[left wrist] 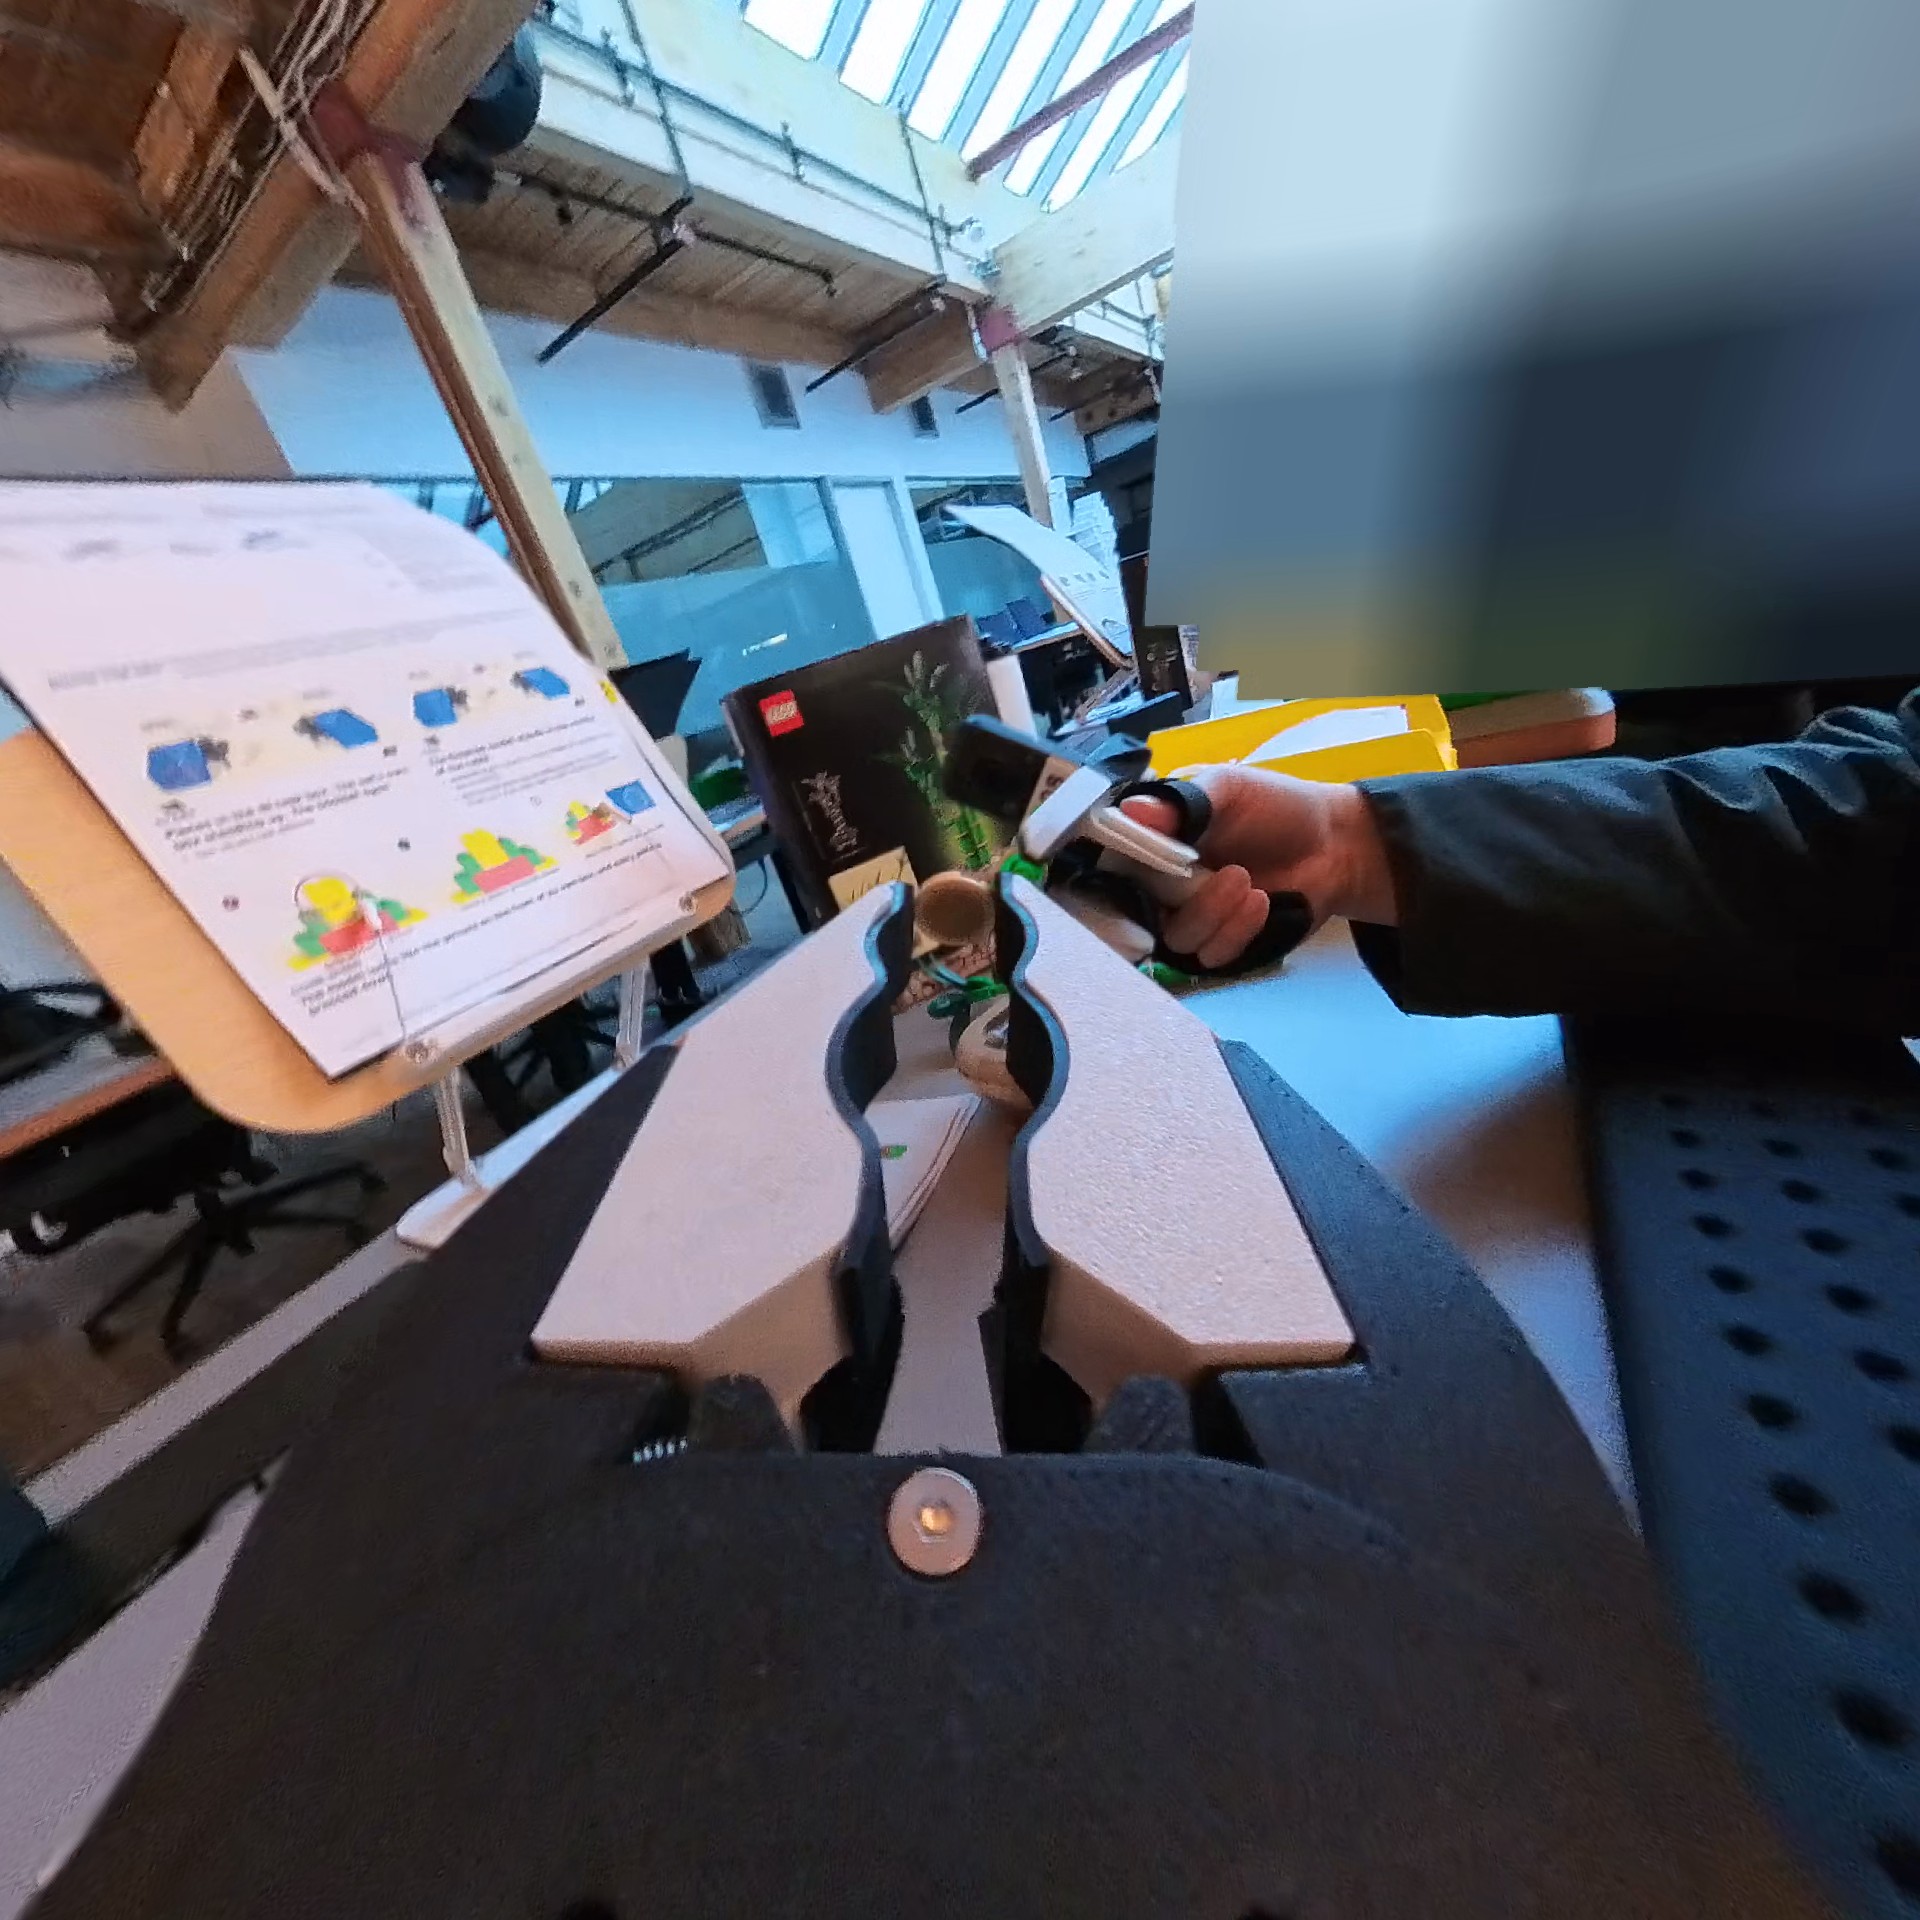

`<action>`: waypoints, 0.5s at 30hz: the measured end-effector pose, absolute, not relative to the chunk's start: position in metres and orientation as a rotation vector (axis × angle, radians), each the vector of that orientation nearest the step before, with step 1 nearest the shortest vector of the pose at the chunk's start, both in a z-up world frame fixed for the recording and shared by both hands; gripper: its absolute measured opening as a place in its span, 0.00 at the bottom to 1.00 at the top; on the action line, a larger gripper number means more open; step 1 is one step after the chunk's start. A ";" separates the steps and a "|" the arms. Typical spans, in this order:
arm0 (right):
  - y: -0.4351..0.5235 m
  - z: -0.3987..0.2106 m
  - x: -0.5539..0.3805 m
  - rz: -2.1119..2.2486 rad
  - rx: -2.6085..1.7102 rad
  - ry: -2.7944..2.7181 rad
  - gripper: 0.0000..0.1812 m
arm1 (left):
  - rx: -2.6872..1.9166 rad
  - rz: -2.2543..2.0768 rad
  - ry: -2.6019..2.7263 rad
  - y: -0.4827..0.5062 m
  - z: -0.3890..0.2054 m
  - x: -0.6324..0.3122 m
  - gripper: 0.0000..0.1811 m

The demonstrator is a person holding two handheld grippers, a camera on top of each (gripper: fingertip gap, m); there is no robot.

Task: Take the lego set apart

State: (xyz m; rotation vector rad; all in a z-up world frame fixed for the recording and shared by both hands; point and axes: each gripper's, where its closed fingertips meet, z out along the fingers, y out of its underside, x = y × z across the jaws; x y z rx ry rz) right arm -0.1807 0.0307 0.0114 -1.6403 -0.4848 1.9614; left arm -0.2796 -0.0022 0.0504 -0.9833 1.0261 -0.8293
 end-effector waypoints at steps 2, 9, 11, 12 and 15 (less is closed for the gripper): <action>0.026 0.010 -0.190 2.005 -1.640 -0.498 0.09 | -0.930 -0.858 1.041 -0.013 0.054 -0.278 0.07; 0.026 0.002 -0.195 2.020 -1.663 -0.512 0.09 | -0.881 -1.341 0.956 -0.025 0.075 -0.293 0.07; 0.030 -0.001 -0.193 2.002 -1.679 -0.492 0.09 | -1.070 -1.098 0.879 0.014 0.070 -0.300 0.07; 0.032 -0.004 -0.192 1.986 -1.691 -0.484 0.09 | -1.195 -0.854 0.770 0.048 0.071 -0.321 0.07; 0.038 -0.011 -0.191 1.947 -1.722 -0.470 0.08 | -1.454 -0.249 0.338 0.107 0.091 -0.441 0.07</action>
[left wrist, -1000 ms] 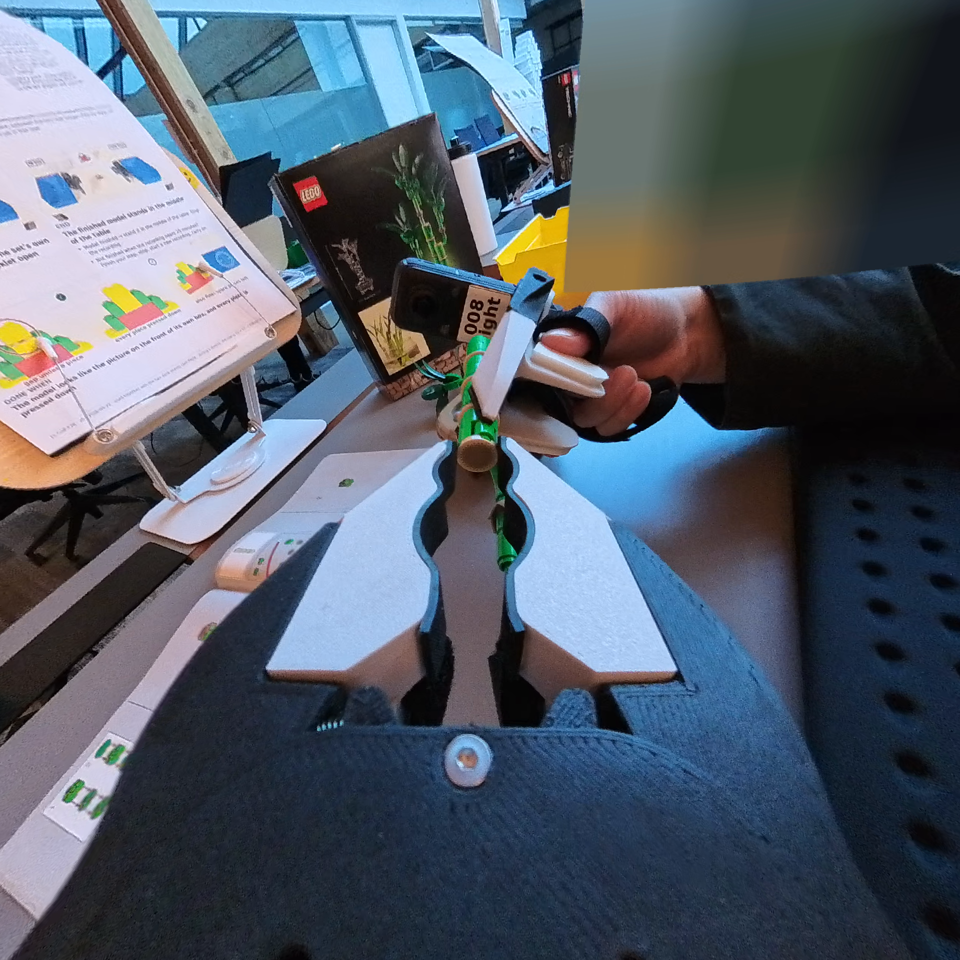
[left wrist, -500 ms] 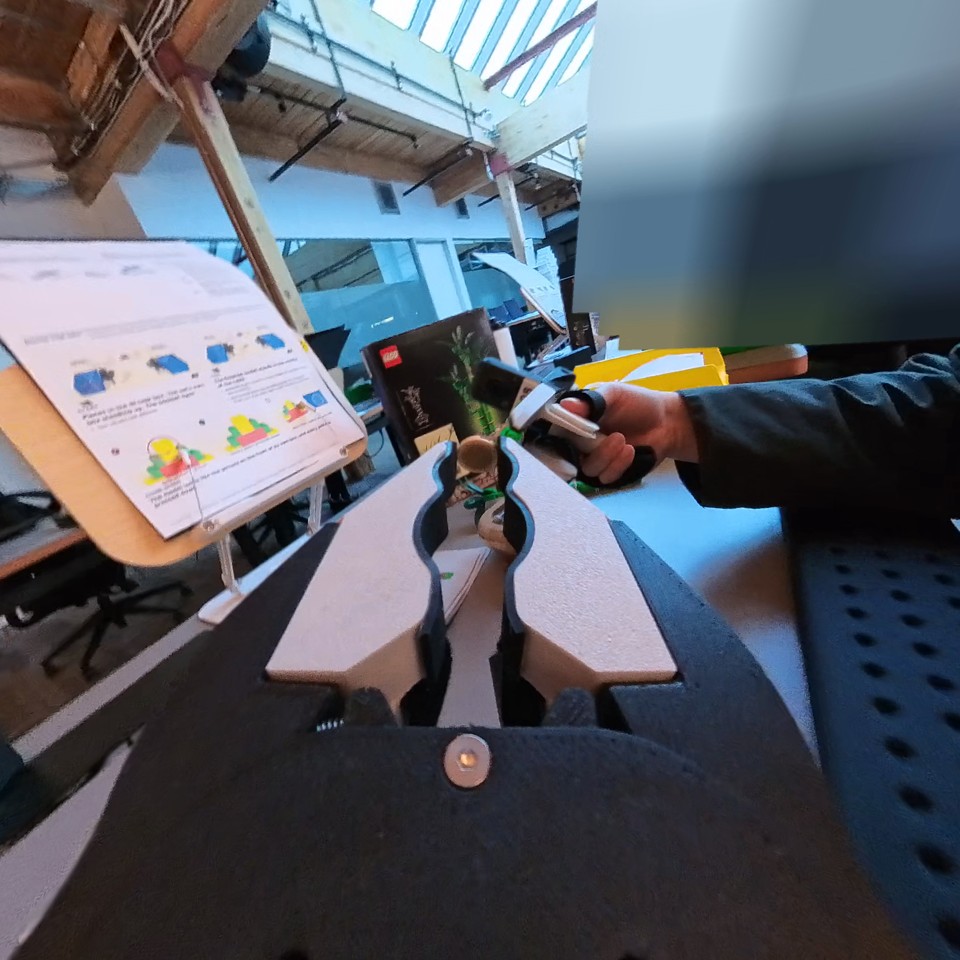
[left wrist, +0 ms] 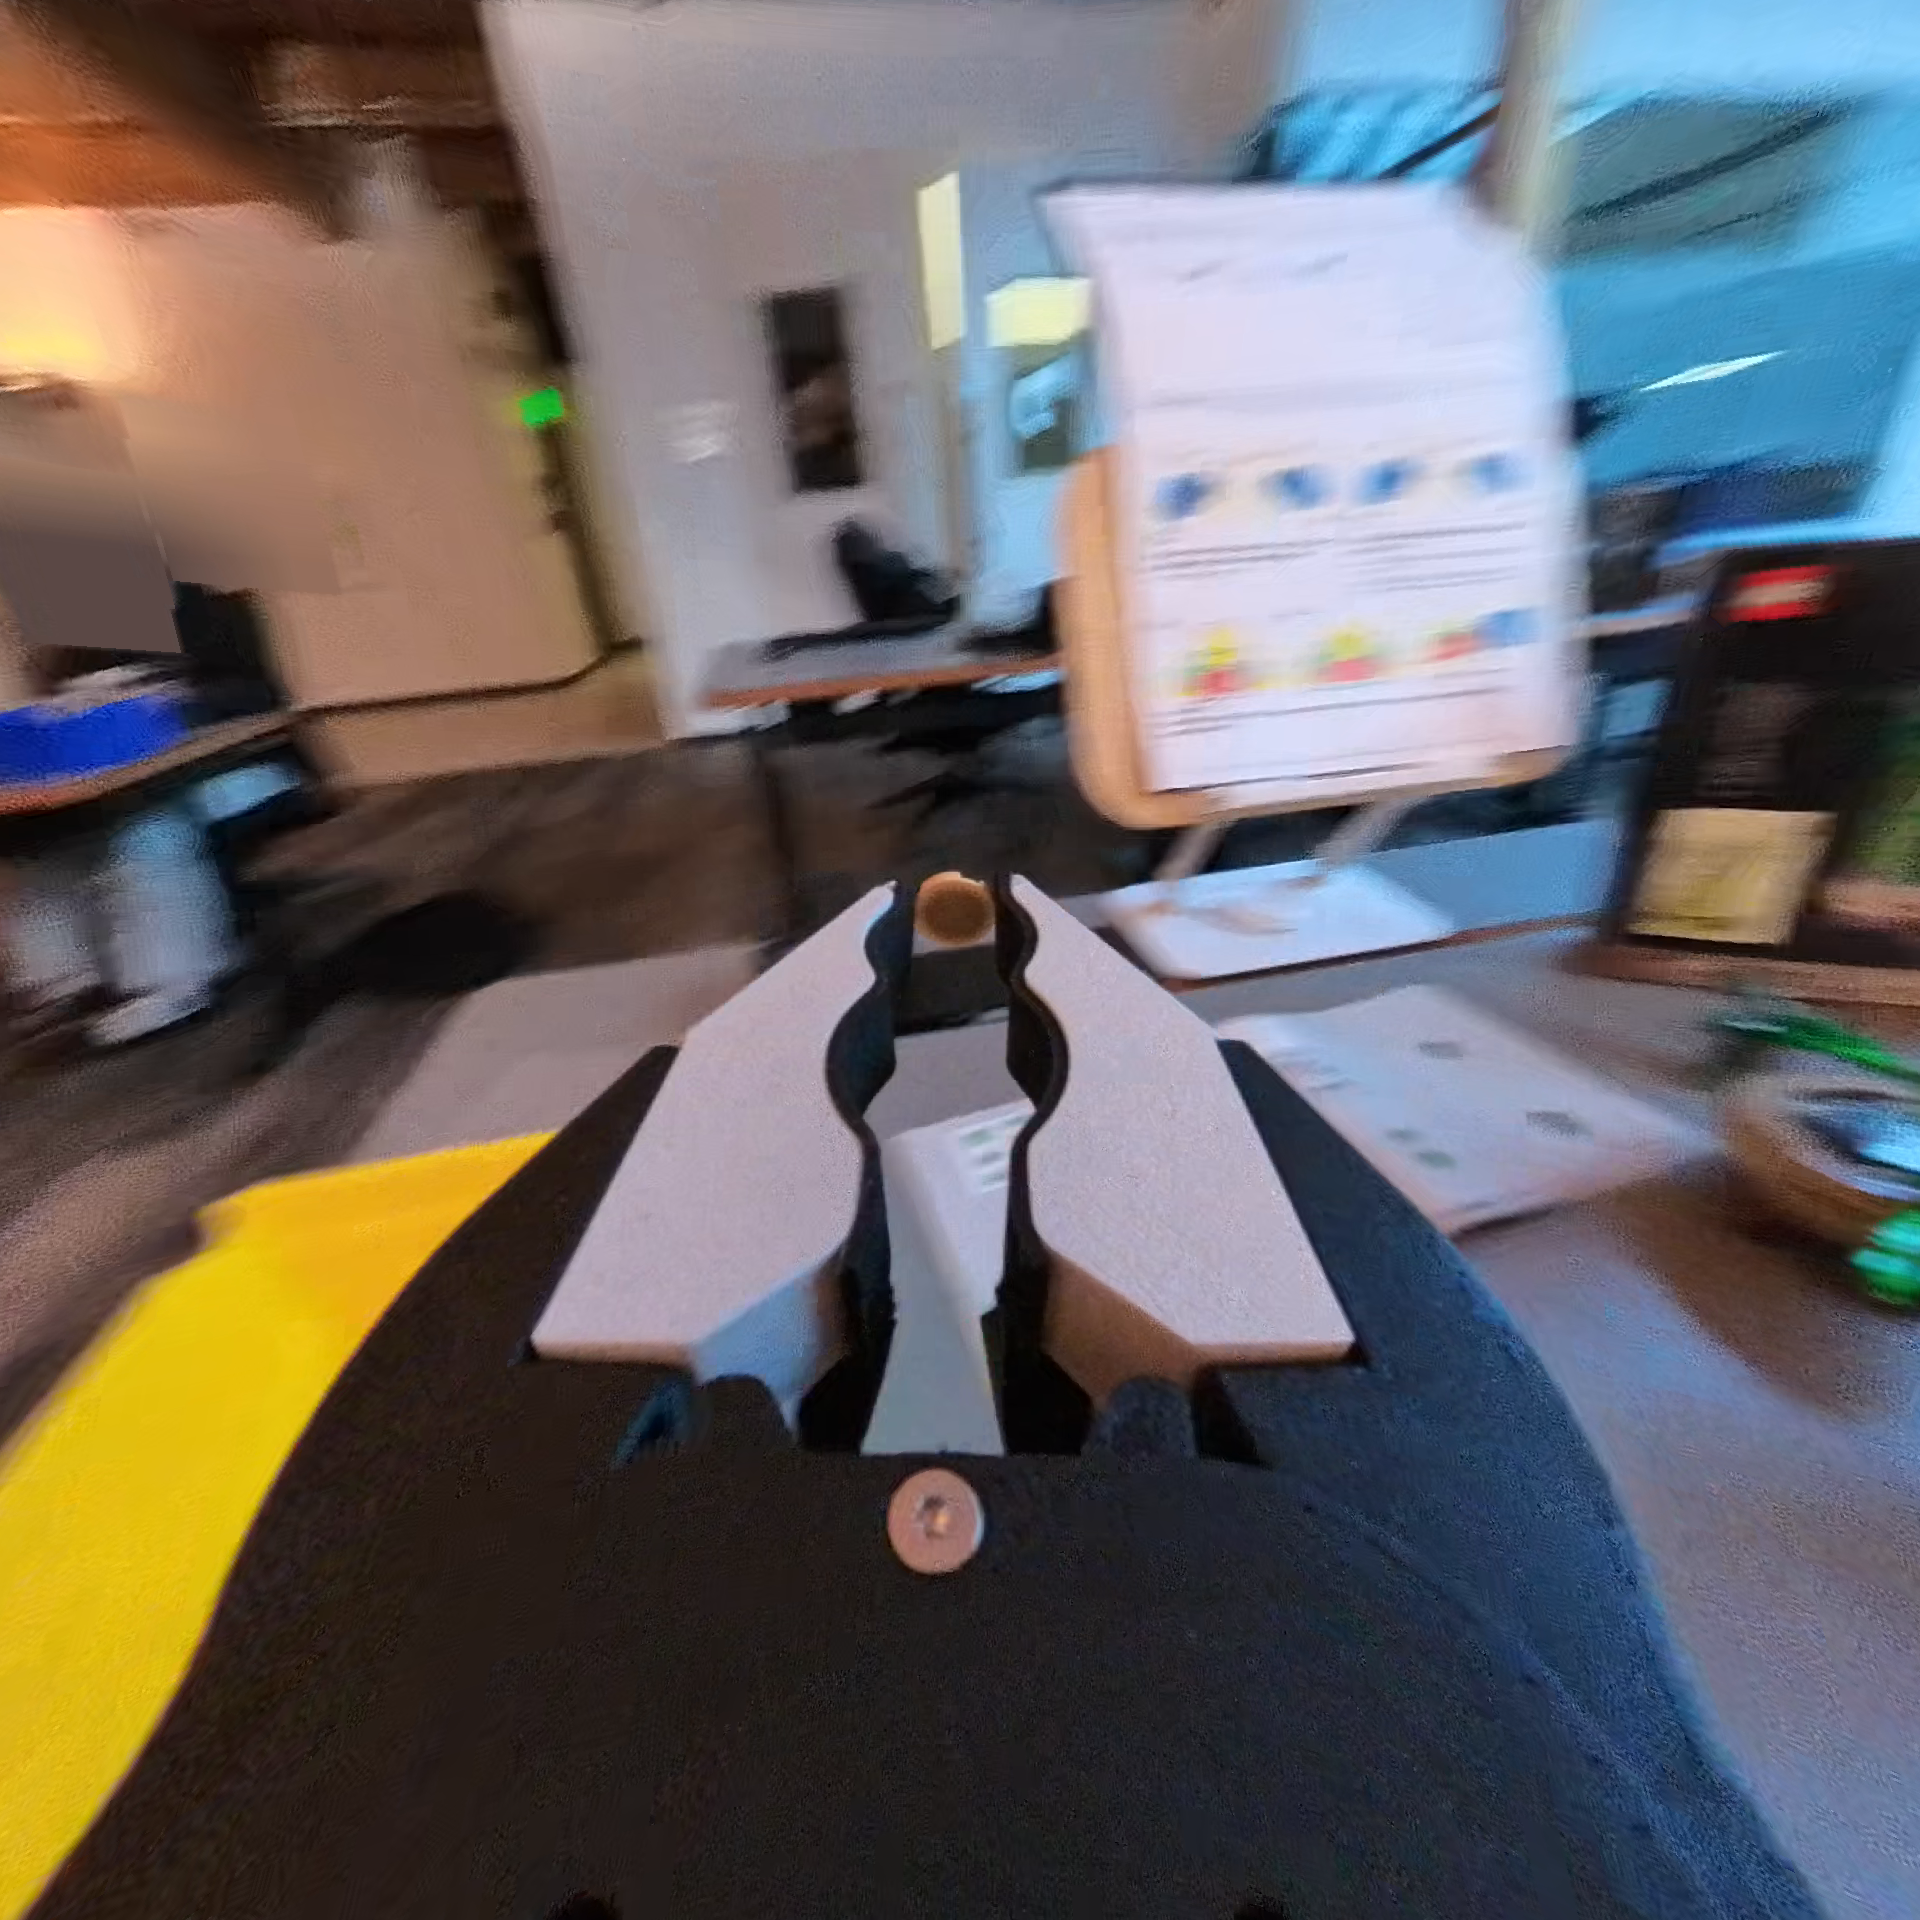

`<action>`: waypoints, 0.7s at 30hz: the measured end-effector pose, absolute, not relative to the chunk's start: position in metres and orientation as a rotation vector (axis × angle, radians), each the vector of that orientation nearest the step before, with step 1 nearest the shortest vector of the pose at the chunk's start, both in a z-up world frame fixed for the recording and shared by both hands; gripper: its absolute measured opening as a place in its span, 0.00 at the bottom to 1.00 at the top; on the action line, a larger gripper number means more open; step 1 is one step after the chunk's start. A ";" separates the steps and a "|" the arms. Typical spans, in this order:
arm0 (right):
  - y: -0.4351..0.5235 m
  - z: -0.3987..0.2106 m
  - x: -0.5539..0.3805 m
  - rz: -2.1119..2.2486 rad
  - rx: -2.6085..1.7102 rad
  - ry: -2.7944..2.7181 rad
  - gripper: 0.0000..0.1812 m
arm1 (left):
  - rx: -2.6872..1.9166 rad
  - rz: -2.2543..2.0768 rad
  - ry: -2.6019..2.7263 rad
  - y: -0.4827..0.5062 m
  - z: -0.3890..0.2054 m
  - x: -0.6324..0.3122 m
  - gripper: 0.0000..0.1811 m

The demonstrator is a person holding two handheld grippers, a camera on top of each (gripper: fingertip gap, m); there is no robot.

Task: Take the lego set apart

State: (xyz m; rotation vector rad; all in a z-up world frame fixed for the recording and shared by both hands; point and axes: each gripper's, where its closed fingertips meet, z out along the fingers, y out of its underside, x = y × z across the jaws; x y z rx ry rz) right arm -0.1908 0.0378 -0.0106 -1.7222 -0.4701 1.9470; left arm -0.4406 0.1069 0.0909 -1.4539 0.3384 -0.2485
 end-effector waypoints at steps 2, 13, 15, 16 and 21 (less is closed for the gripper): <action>0.039 -0.014 -0.192 1.944 -1.738 -0.464 0.09 | -1.611 -0.090 0.186 0.111 0.085 -0.502 0.08; 0.045 -0.027 -0.197 1.892 -1.791 -0.463 0.09 | -1.993 -0.113 0.067 0.142 -0.015 -0.547 0.29; 0.045 -0.023 -0.197 1.923 -1.761 -0.441 0.08 | -1.801 -0.311 0.168 0.140 0.017 -0.498 0.27; 0.044 -0.020 -0.198 1.955 -1.736 -0.436 0.08 | -1.701 -0.457 0.264 0.132 0.033 -0.461 0.25; 0.038 -0.012 -0.201 2.022 -1.690 -0.436 0.09 | -1.506 -1.154 0.758 0.057 0.034 -0.294 0.22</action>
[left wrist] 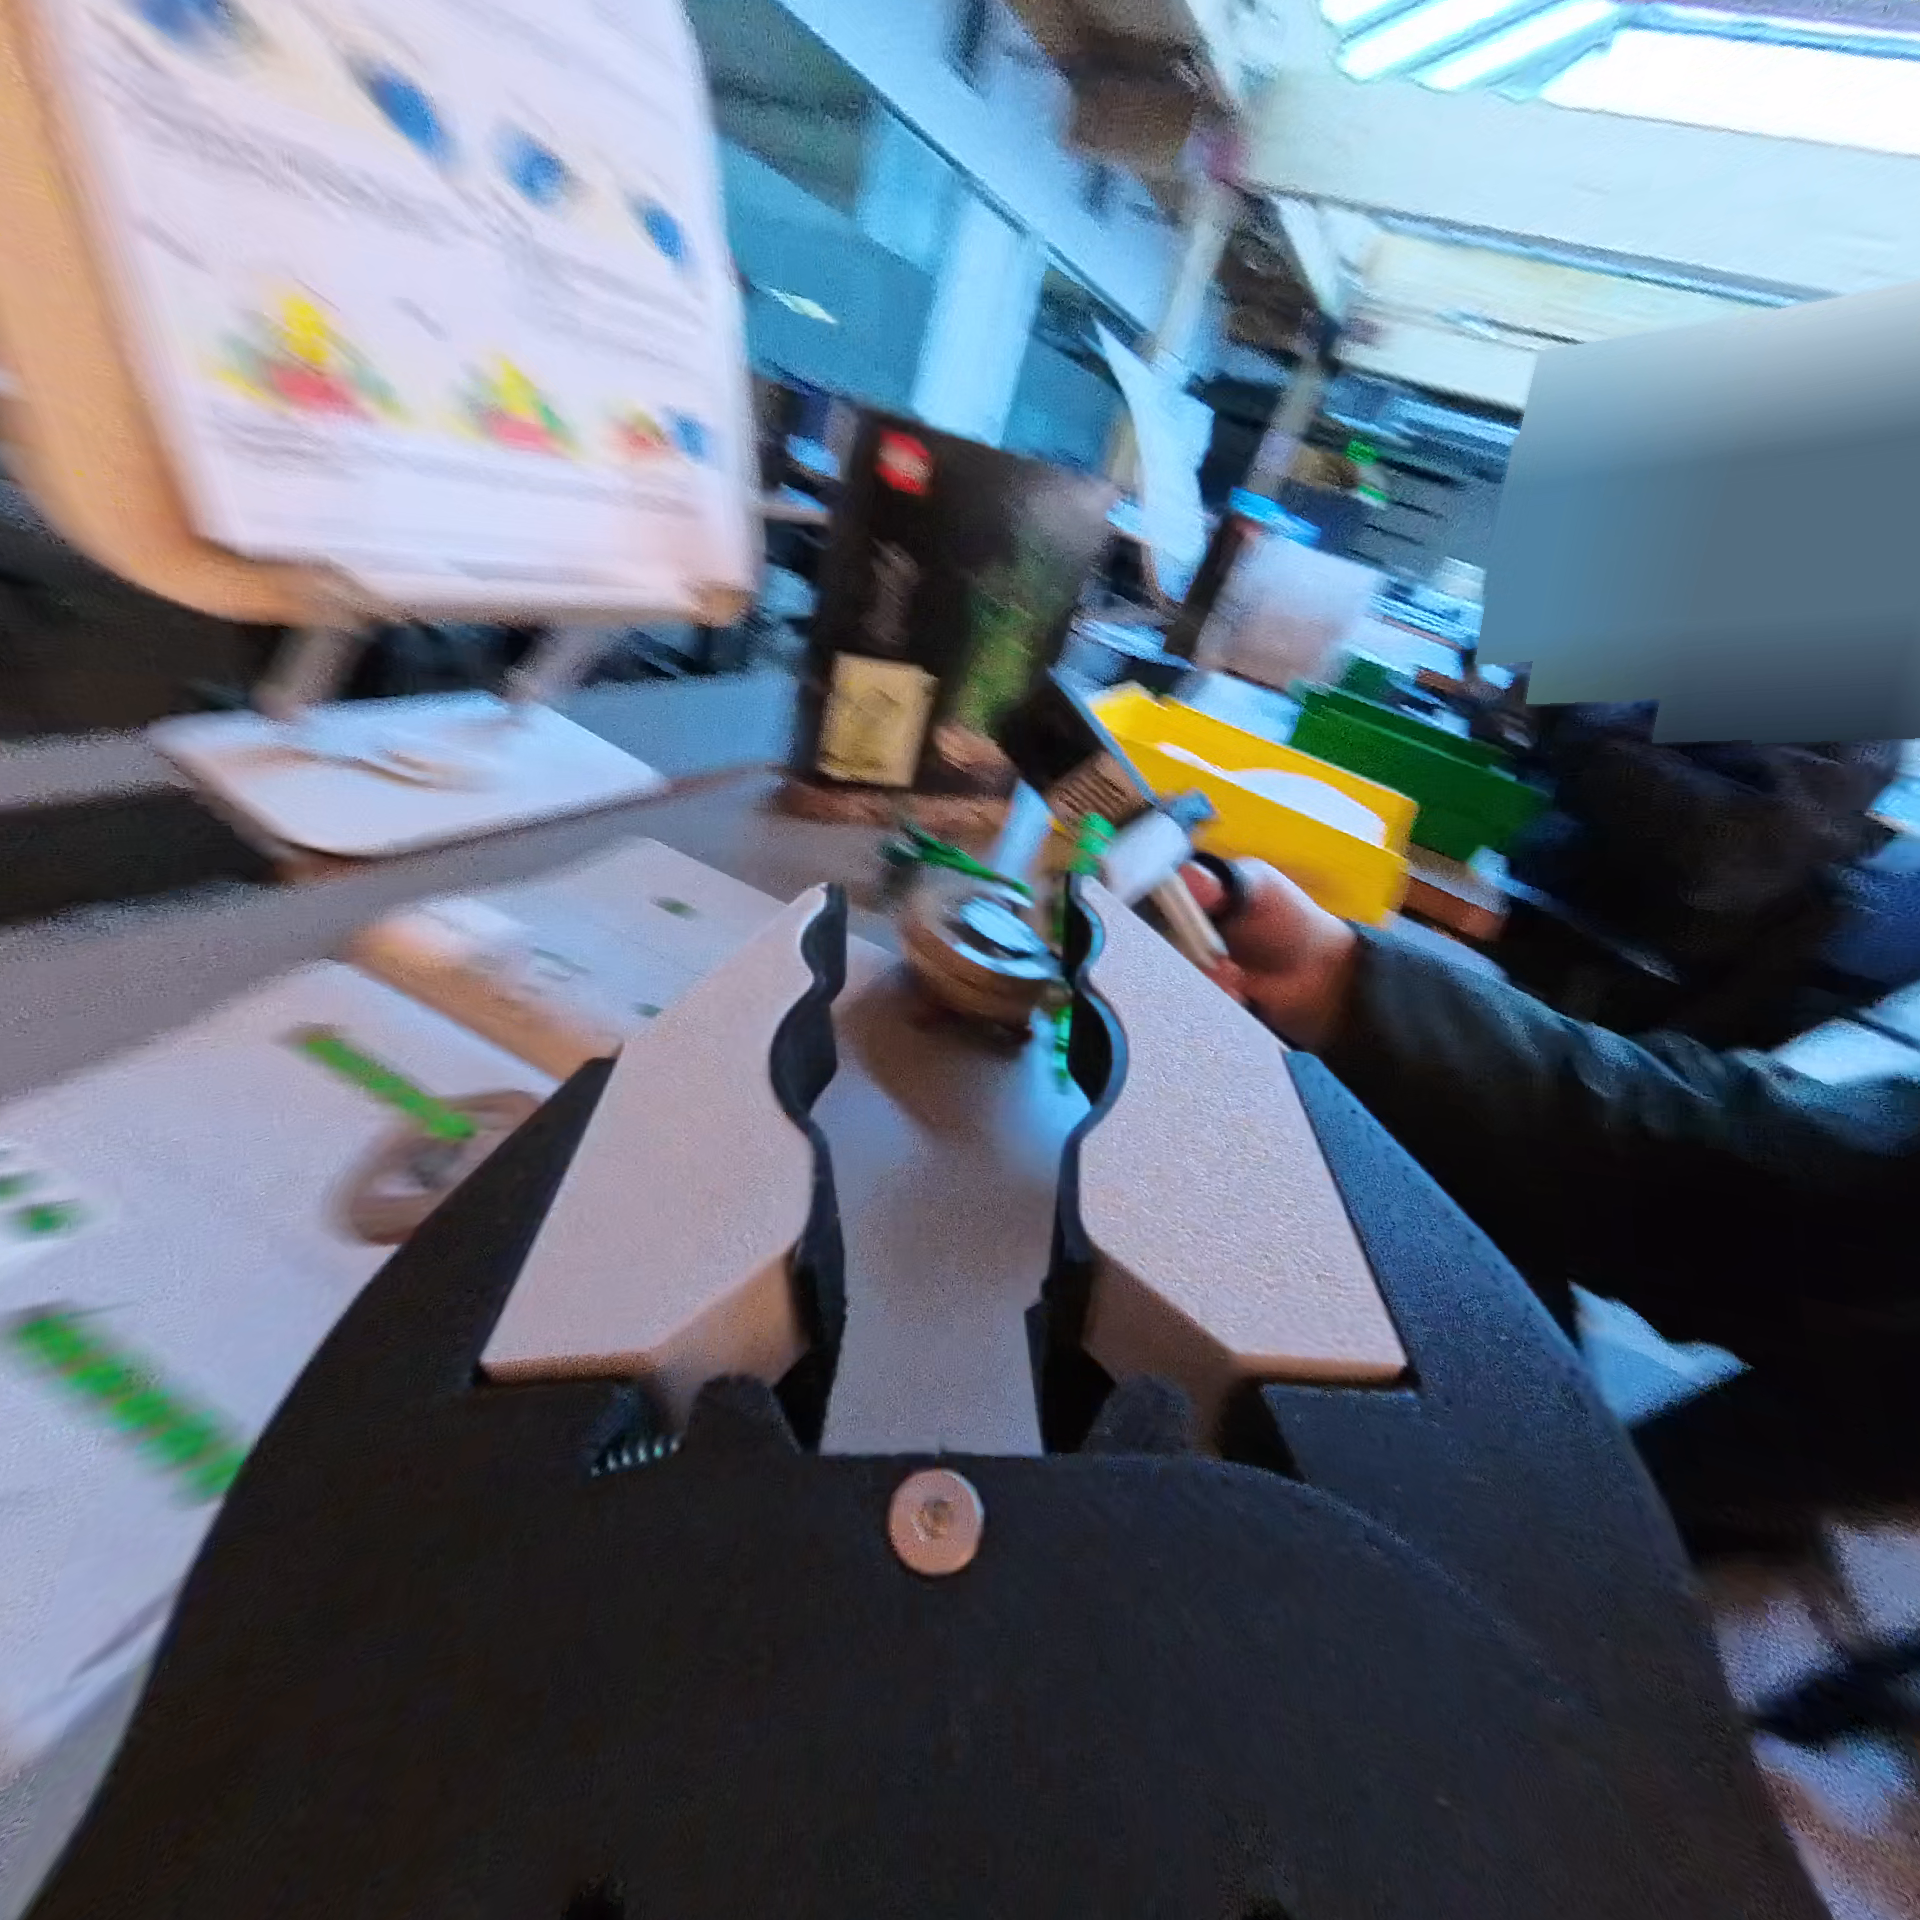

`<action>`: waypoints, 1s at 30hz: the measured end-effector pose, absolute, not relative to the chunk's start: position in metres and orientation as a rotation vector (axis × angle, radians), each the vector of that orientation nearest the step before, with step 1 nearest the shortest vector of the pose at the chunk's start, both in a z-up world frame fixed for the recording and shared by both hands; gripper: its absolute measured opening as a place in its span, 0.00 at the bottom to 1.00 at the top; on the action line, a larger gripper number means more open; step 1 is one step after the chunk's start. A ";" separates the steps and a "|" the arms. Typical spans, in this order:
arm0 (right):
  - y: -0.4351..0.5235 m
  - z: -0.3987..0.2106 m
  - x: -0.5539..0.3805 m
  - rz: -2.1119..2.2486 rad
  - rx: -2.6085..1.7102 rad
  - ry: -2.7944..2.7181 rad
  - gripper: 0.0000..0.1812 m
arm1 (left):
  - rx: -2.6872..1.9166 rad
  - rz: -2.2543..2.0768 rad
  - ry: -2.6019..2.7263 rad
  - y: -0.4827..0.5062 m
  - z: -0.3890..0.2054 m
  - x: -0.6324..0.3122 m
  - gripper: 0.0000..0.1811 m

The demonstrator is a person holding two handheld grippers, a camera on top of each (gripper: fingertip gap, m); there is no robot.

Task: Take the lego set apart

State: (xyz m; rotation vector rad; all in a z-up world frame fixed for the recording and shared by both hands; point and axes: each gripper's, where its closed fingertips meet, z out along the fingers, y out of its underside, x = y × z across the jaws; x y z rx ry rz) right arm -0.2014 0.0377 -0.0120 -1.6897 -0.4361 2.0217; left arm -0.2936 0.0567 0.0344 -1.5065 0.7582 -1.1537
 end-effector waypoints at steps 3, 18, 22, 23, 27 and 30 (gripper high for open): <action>0.037 -0.011 -0.202 2.020 -1.687 -0.441 0.09 | -1.592 -1.306 0.897 0.038 -0.003 -0.253 0.21; 0.039 -0.016 -0.204 2.023 -1.707 -0.427 0.09 | -1.641 -1.428 0.974 0.026 -0.033 -0.235 0.11; 0.038 -0.018 -0.207 2.017 -1.714 -0.435 0.09 | -1.655 -1.387 1.021 0.022 -0.039 -0.232 0.03; 0.038 -0.017 -0.207 2.018 -1.710 -0.432 0.09 | -1.645 -1.358 1.022 0.024 -0.038 -0.232 0.03; 0.035 -0.008 -0.211 2.015 -1.626 -0.469 0.12 | -1.593 -1.334 1.008 0.023 -0.027 -0.236 0.03; 0.025 -0.014 -0.225 1.925 -1.651 -0.595 0.20 | -1.609 -1.407 0.965 0.022 -0.025 -0.237 0.03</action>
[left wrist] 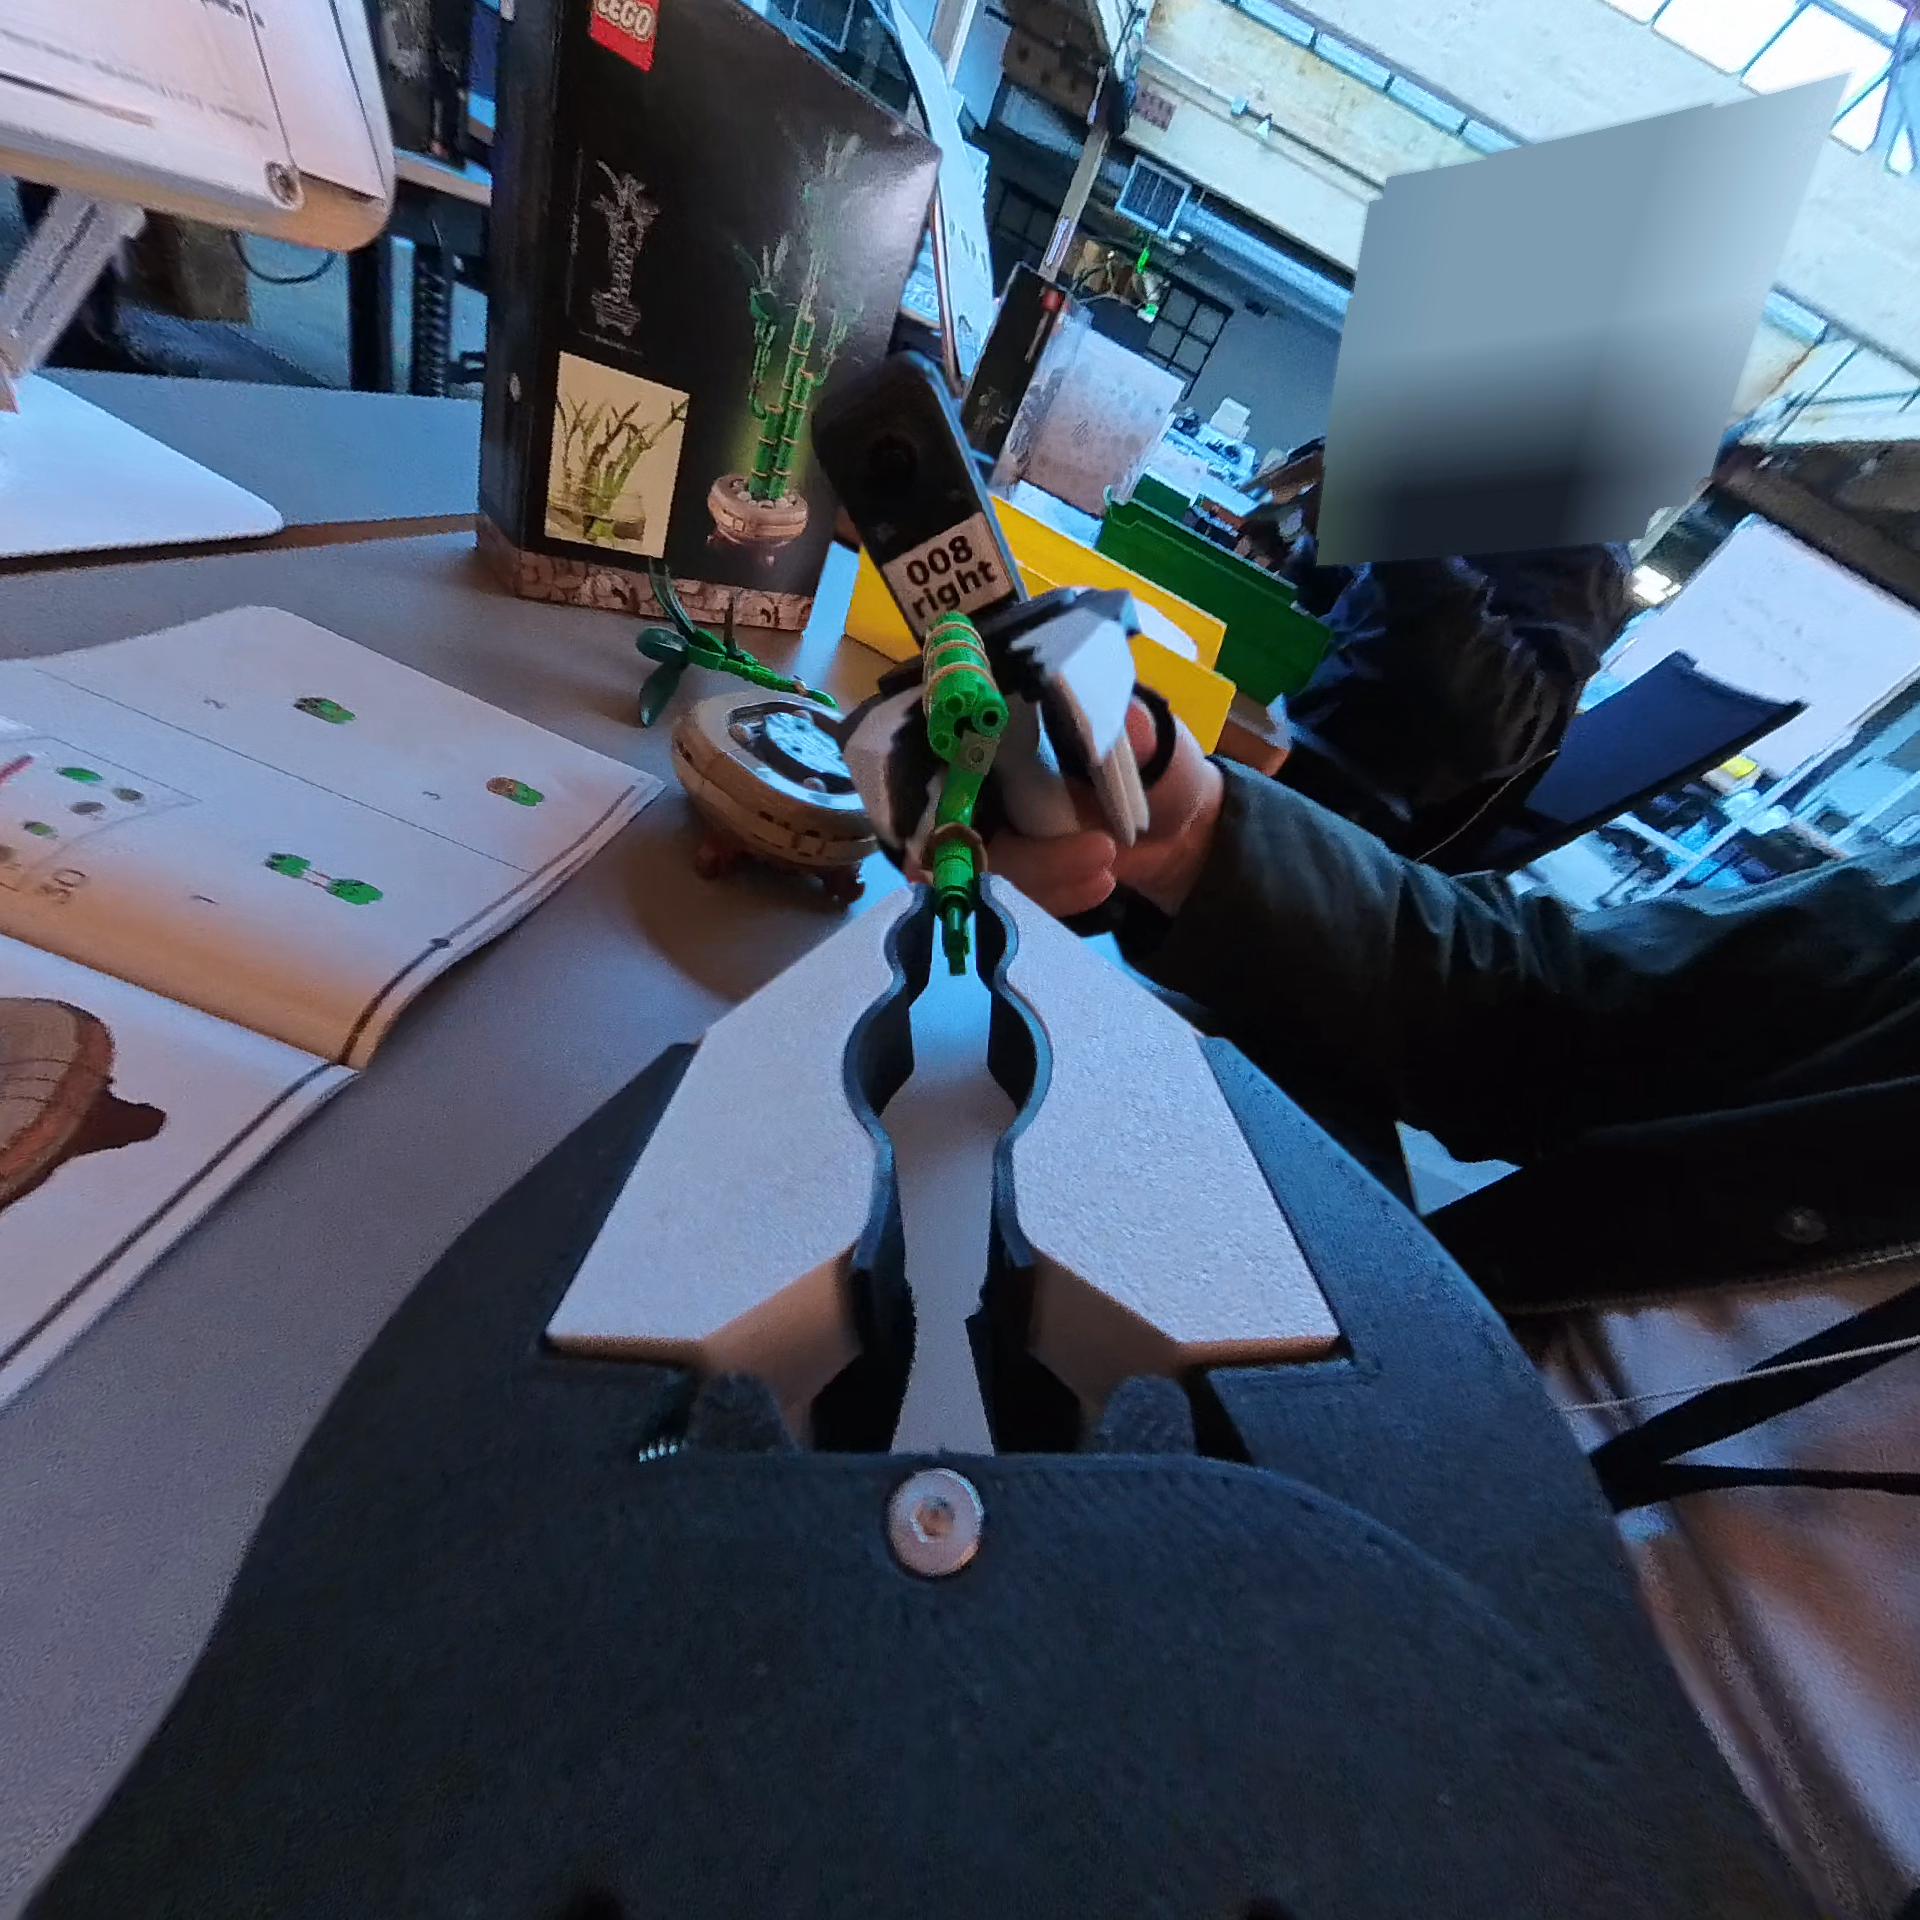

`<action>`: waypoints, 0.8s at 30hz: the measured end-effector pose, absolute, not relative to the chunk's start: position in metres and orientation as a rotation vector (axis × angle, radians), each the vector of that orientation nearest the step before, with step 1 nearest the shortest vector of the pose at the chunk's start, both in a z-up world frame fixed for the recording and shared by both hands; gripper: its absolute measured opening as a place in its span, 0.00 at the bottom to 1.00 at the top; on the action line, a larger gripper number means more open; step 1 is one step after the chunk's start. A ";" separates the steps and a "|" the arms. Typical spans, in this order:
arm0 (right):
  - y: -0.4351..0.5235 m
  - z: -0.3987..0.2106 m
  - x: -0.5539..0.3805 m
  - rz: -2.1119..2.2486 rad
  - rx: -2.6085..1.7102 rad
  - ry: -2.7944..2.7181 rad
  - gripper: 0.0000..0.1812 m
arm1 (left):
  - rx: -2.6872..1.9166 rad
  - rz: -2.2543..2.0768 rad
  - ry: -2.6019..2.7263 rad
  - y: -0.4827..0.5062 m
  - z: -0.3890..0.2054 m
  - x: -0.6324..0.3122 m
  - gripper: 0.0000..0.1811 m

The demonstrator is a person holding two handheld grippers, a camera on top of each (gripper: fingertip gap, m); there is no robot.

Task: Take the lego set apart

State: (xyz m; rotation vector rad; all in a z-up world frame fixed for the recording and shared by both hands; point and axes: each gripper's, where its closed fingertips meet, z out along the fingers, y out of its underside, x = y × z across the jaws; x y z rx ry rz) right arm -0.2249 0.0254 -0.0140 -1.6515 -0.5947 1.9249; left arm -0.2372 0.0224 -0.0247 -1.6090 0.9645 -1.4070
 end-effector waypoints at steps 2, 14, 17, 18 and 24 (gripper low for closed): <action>0.026 -0.019 -0.230 1.834 -1.658 -0.640 0.16 | -1.617 -1.478 0.918 0.023 -0.023 -0.239 0.03; 0.031 -0.021 -0.233 1.800 -1.646 -0.619 0.06 | -1.636 -1.610 0.844 0.024 -0.021 -0.239 0.03; 0.034 -0.020 -0.233 1.840 -1.643 -0.565 0.05 | -1.635 -1.604 0.847 0.024 -0.022 -0.238 0.03; 0.034 -0.021 -0.233 1.851 -1.646 -0.552 0.05 | -1.636 -1.604 0.844 0.024 -0.022 -0.239 0.03; 0.034 -0.021 -0.232 1.829 -1.698 -0.544 0.04 | -1.645 -1.590 0.838 0.026 -0.022 -0.239 0.03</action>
